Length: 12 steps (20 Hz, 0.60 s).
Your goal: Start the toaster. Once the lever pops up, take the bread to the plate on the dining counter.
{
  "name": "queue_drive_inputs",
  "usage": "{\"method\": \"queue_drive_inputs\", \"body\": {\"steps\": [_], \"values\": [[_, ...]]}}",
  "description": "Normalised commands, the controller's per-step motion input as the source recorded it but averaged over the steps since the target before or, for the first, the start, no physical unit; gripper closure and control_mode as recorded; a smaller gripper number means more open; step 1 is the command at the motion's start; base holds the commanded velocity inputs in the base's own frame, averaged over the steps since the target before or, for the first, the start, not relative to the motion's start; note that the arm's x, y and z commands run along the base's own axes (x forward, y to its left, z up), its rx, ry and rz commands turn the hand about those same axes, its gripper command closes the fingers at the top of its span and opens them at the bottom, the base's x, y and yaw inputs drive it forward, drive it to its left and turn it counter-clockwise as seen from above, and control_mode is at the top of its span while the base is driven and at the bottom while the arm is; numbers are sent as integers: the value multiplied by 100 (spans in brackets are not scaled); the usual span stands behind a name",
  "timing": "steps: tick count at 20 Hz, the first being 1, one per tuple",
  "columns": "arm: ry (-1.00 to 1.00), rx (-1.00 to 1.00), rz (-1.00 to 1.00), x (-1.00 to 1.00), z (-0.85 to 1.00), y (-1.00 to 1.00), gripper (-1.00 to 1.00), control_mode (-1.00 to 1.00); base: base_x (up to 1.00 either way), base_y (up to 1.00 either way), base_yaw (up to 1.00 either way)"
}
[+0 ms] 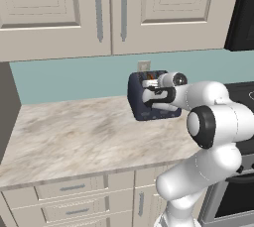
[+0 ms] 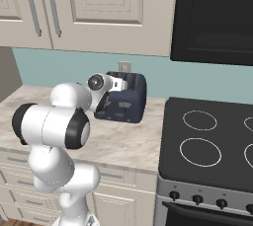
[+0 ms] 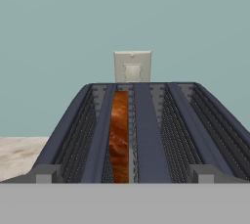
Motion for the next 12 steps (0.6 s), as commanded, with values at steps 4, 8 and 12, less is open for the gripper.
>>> {"method": "queue_drive_inputs", "body": {"steps": [4,8,12], "values": [[0,0,0,0,0,0,-100,-100,0,0,0],[0,0,0,0,0,0,-100,-100,0,0,0],[0,0,0,0,0,0,-100,-100,0,0,0]]}}
